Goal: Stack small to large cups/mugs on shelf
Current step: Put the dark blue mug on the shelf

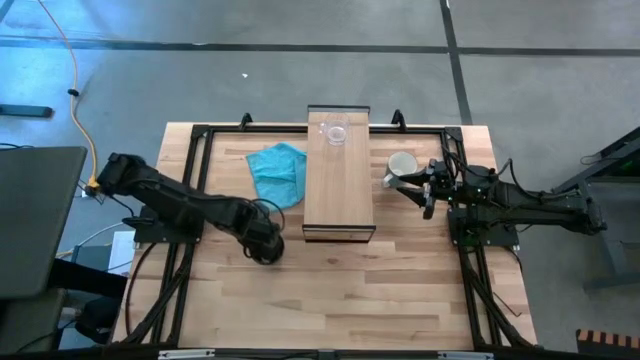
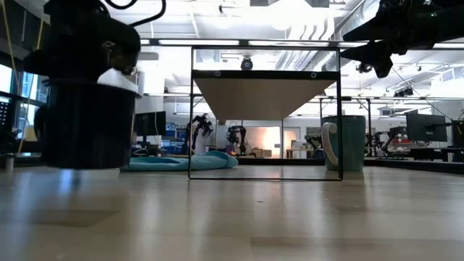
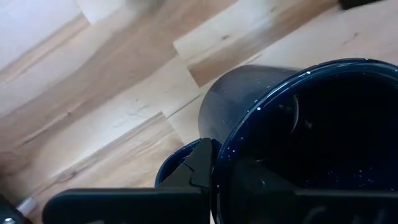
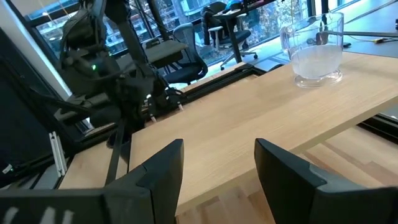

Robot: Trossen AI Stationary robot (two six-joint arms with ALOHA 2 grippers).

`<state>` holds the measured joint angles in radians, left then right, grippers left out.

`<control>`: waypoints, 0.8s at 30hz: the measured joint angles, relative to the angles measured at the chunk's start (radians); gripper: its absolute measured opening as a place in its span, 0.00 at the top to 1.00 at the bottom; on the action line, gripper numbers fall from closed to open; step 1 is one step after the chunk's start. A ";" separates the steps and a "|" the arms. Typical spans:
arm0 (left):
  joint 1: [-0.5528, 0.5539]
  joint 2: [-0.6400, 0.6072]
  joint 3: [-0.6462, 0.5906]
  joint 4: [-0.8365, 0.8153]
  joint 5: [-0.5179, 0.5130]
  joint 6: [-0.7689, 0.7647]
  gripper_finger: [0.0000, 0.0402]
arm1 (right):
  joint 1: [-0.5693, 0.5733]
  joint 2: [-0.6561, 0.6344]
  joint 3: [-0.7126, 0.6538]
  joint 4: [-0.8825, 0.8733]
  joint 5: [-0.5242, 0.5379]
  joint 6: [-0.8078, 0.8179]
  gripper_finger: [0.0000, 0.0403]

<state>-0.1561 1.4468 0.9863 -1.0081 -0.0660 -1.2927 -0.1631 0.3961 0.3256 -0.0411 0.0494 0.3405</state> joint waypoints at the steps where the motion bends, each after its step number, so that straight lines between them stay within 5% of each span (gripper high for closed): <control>1: 0.008 -0.013 0.000 -0.003 0.000 0.003 0.99 | 0.000 0.000 0.000 -0.001 0.000 0.000 0.53; 17: 0.183 -0.273 0.000 -0.076 0.003 0.011 0.99 | 0.000 0.001 0.000 -0.007 0.000 -0.019 0.53; 24: 0.288 -0.301 0.075 -0.135 -0.001 0.126 0.99 | 0.000 0.001 0.000 -0.007 0.000 -0.027 0.53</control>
<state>0.1316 1.1458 1.0614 -1.1433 -0.0666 -1.1664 -0.1631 0.3973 0.3256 -0.0483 0.0494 0.3138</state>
